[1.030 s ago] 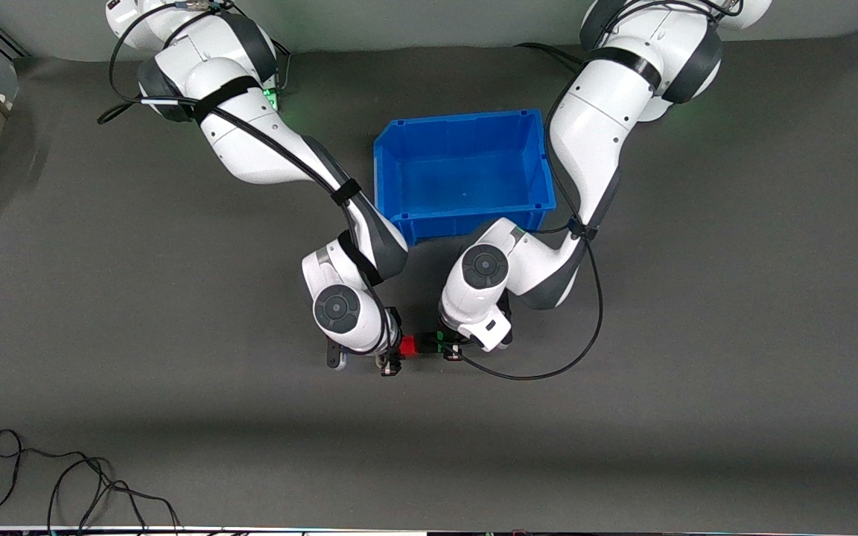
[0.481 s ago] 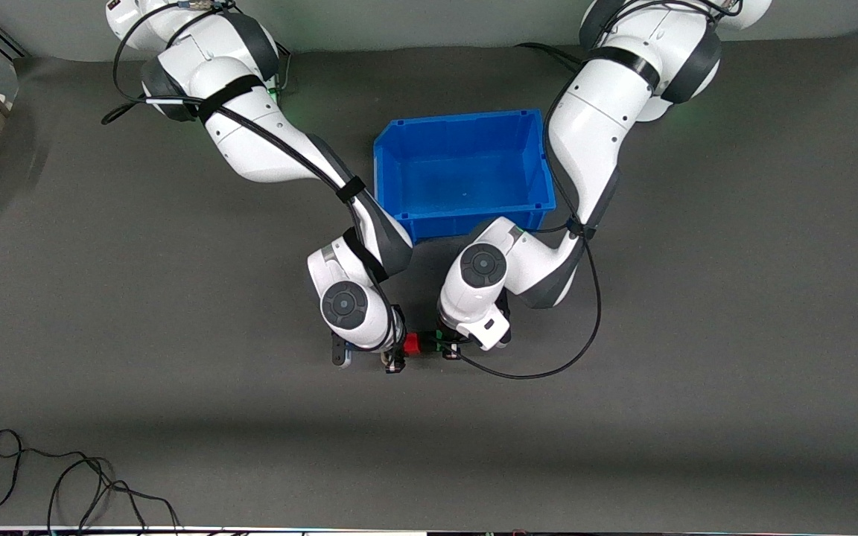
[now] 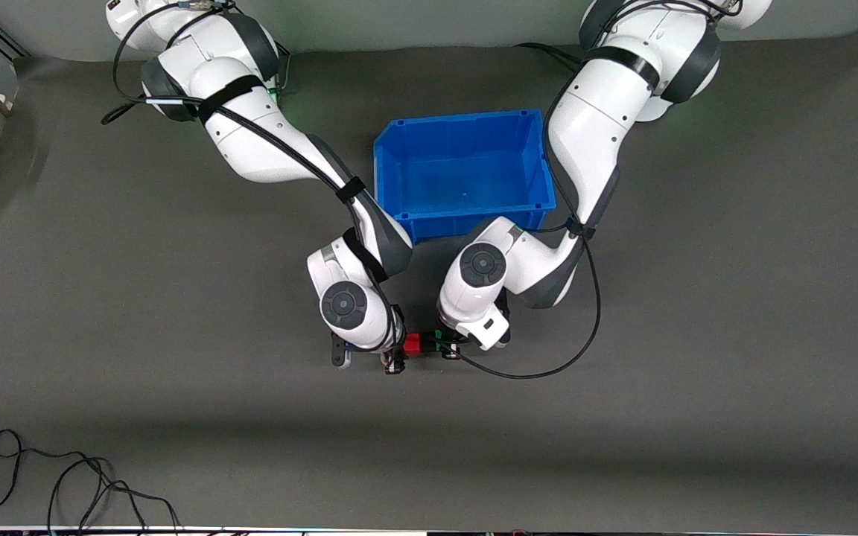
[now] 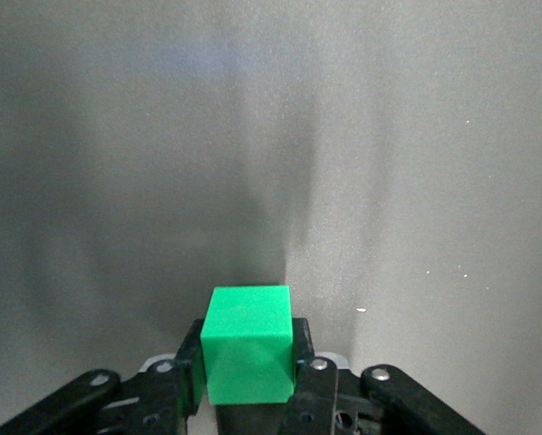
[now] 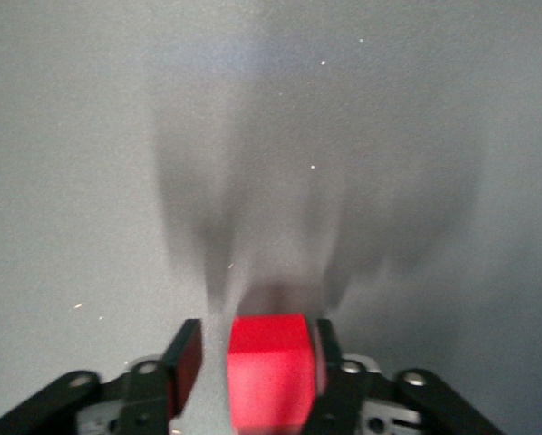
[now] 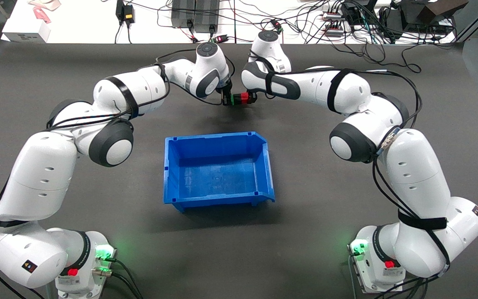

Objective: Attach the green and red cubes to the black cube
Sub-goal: 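Press the red and green cubes against the black cube, then open both grippers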

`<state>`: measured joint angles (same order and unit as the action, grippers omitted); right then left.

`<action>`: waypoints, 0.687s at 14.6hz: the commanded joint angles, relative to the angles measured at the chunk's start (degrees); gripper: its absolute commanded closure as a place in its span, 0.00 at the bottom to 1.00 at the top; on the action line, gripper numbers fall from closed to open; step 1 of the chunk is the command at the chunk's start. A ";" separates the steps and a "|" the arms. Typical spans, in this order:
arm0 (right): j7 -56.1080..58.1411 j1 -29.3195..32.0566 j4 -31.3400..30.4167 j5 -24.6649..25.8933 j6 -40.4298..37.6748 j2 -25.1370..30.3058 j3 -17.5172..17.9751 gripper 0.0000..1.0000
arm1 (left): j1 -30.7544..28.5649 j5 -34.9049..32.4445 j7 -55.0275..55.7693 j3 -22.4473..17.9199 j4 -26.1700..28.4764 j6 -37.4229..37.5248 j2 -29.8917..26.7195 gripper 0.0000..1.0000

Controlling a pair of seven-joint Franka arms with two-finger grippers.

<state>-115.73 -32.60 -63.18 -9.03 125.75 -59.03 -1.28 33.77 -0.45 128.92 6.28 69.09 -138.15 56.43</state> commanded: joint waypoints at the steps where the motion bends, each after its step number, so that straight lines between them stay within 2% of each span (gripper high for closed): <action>1: 1.21 -0.27 2.45 0.42 -0.24 -0.74 -0.30 0.00 | 0.77 -0.70 0.72 -0.74 -0.63 0.51 -0.35 0.00; 3: 1.30 -0.18 2.45 0.42 -0.67 0.05 -0.56 0.00 | 0.68 -1.39 0.37 -0.91 -0.63 1.38 -0.96 0.00; 5: 2.61 1.83 2.45 -0.02 -2.42 2.85 -0.04 0.00 | -0.11 -5.15 -0.85 -1.18 -0.28 2.26 -2.81 0.00; 6: 3.75 2.62 2.45 -0.02 -4.79 4.35 0.14 0.00 | -0.72 -5.79 -3.65 -1.00 -0.10 5.05 -4.47 0.00; 8: 9.53 2.72 2.36 -0.11 -10.93 8.73 -0.12 0.00 | -2.91 -4.92 -15.56 -0.48 0.25 11.81 -7.54 0.00; 10: 15.07 3.94 2.45 -0.29 -17.96 13.04 -0.48 0.00 | -5.72 -1.24 -26.91 -0.30 3.40 17.80 -13.07 0.00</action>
<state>-105.90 -29.51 -59.07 -9.05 114.07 -51.63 -1.62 30.89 -4.27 112.29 5.63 68.16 -125.90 49.98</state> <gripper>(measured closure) 0.000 0.000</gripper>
